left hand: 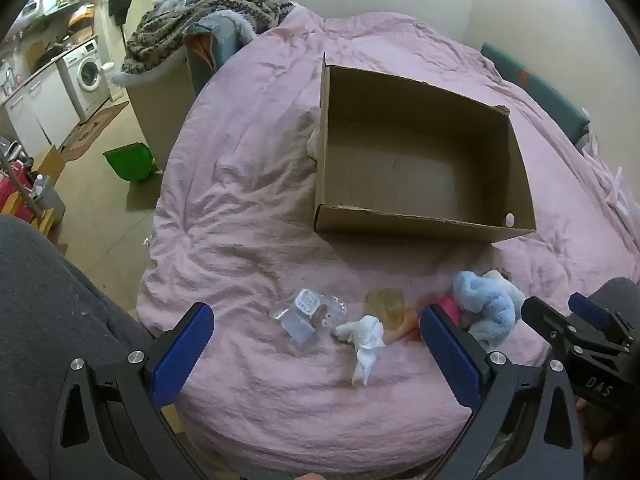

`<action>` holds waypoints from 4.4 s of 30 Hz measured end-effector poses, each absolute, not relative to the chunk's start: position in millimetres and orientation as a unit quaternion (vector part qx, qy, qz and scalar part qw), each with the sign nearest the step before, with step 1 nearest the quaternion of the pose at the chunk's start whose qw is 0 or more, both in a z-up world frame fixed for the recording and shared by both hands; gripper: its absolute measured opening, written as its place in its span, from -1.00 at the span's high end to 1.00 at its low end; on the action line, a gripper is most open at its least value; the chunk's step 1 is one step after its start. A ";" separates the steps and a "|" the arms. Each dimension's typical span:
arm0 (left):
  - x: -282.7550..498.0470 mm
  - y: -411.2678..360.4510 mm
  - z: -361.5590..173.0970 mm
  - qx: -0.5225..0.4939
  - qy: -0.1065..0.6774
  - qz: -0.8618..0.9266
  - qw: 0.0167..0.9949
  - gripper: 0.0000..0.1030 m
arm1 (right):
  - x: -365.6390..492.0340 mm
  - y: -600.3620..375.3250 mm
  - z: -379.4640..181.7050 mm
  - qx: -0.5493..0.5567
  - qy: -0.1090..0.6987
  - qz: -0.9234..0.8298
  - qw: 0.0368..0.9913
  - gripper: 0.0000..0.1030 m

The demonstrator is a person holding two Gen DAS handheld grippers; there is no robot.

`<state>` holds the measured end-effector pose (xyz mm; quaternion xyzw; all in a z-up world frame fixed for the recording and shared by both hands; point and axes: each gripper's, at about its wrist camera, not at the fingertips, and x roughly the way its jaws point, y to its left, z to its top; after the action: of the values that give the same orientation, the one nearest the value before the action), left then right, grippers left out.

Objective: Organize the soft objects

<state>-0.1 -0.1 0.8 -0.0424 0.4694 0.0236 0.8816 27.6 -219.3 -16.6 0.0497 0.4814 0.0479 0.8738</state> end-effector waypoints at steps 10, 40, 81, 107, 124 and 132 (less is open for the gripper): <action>2.1 4.4 -5.0 -0.047 0.478 0.024 0.877 -1.00 | 27.0 -217.9 -16.5 0.045 0.480 0.045 0.875 -1.00; 3.3 -1.3 -6.5 -0.043 0.482 0.025 0.875 -1.00 | 27.0 -219.4 -16.2 0.047 0.480 0.045 0.875 -1.00; 1.9 -1.5 -8.6 -0.043 0.483 0.024 0.874 -1.00 | 27.2 -219.9 -17.1 0.048 0.480 0.046 0.875 -1.00; 6.2 7.9 -14.6 -0.064 0.503 0.029 0.862 -1.00 | 97.4 -218.3 -66.8 0.132 0.671 0.124 0.719 -0.85; 17.4 16.1 -21.1 -0.084 0.536 0.027 0.839 -1.00 | 100.5 -192.4 -76.7 0.066 0.633 0.157 0.755 0.38; 42.9 26.7 -23.1 -0.094 0.572 0.023 0.815 -0.99 | 90.4 -220.5 -39.8 0.152 0.571 0.193 0.783 0.38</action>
<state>42.9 26.7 -23.1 -0.0943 0.5716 0.0225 0.8148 90.4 -220.5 -39.8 0.1516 0.5711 0.1931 0.7833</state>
